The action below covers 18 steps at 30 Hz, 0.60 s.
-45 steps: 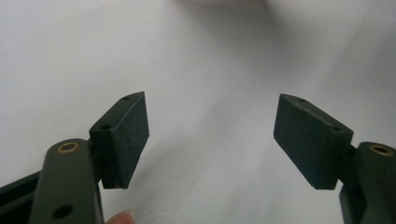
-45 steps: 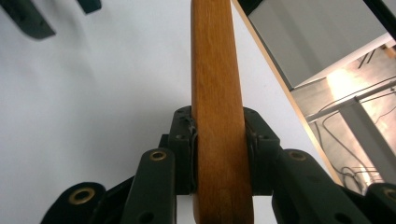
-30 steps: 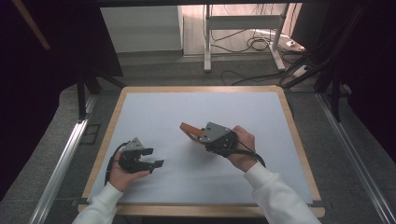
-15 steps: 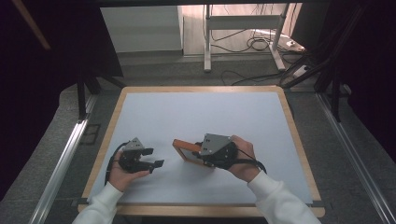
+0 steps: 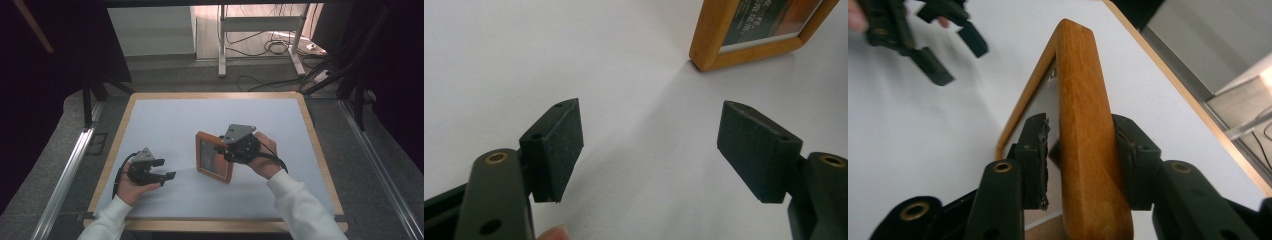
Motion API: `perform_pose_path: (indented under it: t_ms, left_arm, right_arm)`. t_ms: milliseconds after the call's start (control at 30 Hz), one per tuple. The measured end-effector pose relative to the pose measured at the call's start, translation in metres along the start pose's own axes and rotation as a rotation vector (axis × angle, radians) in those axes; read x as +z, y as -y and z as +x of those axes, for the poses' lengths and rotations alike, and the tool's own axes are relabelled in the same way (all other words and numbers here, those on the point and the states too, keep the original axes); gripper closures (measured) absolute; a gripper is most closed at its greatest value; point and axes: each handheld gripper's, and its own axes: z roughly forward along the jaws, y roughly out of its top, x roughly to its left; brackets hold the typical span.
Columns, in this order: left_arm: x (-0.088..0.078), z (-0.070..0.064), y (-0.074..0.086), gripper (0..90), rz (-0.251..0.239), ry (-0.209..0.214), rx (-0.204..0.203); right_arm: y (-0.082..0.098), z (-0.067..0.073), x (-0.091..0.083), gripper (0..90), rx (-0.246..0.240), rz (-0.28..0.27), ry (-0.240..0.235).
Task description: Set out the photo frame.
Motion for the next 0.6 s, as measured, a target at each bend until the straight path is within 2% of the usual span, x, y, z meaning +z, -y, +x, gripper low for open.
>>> perform_pose_path:
  t_ms: [133, 300, 400, 500, 600]
  left_arm:
    - [0.0, 0.0, 0.0, 25.9, 0.001, 0.0, -0.002]
    - [0.0, 0.0, 0.0, 25.9, -0.001, 0.001, 0.002]
    - [0.0, 0.001, 0.0, 25.9, 0.001, 0.002, 0.0]
    - [0.0, 0.0, 0.0, 25.8, 0.001, 0.004, 0.003]
    - [-0.001, 0.0, 0.0, 25.8, -0.001, 0.004, 0.003]
  right_arm:
    - [0.005, -0.011, 0.005, 55.7, 0.027, 0.024, 0.044]
    - [0.011, -0.024, 0.011, 53.5, 0.078, 0.029, 0.059]
    - [0.011, -0.025, 0.013, 52.2, 0.084, 0.022, 0.062]
    - [0.01, -0.023, 0.015, 46.3, 0.087, 0.019, 0.073]
    - [0.01, -0.022, 0.012, 39.3, 0.122, 0.0, 0.088]
